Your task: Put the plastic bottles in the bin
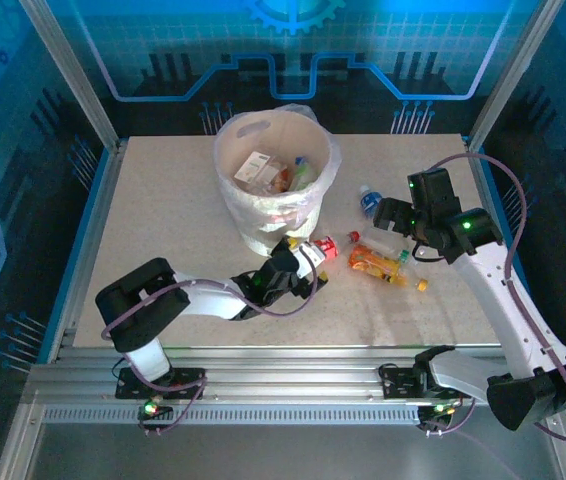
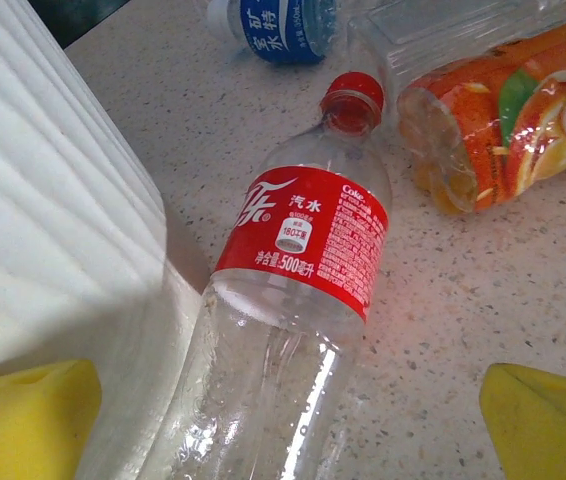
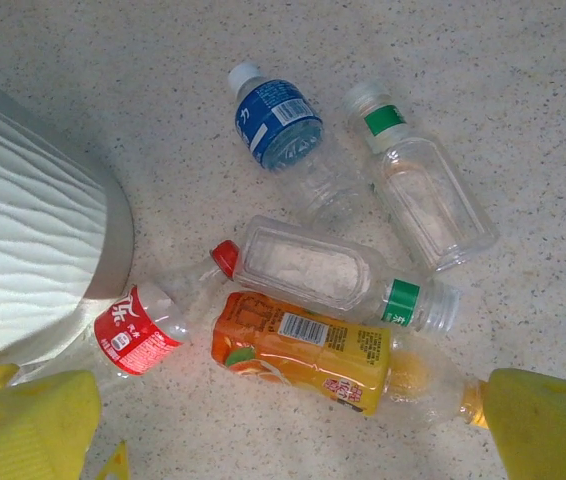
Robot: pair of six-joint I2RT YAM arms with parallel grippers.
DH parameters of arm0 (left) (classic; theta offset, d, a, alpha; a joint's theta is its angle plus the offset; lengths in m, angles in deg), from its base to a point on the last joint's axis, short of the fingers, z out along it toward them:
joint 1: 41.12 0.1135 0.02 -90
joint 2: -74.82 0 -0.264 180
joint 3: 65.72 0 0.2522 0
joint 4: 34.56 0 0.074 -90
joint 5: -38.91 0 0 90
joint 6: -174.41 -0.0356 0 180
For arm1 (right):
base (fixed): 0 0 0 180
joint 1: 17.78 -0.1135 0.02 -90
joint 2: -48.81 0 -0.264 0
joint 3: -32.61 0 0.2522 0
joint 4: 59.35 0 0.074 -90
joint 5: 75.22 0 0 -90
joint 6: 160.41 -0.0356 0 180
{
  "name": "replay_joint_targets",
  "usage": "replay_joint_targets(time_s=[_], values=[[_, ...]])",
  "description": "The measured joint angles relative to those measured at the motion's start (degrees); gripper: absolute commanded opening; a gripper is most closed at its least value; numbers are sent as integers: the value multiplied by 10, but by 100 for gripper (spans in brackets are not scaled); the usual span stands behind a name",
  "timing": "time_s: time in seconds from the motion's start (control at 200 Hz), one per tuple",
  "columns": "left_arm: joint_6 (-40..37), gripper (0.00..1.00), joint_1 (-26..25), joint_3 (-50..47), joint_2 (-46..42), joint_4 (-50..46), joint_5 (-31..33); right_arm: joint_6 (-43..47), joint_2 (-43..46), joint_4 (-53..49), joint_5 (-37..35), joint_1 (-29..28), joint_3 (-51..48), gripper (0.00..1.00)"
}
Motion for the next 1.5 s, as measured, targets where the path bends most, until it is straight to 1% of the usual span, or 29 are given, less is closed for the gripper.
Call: replay_joint_targets(time_s=[0.315, 0.575, 0.825, 1.096, 1.111, 1.211, 1.336, 1.496], values=[[3, 99, 0, 34, 31, -32, 38, 0, 0, 3, 9, 0, -2, 100], [21, 97, -2, 42, 39, -64, 43, 0, 0, 5, 9, 3, -7, 100], [37, 91, -12, 51, 51, -80, 47, 0, 0, 5, 10, 3, -10, 100], [47, 84, -35, 60, 53, -90, 47, 0, 1, 5, 11, 6, -10, 100], [48, 82, -36, 61, 53, -91, 47, 0, 1, 5, 11, 6, -10, 100], [53, 81, -41, 77, 57, -116, 49, 0, 1, 5, 11, 6, -10, 100], [63, 83, -45, 105, 69, -153, 54, 0, 1, 6, 11, 6, -14, 100], [82, 84, -45, 162, 97, -219, 77, 0, 1, 9, 11, 6, -17, 100]])
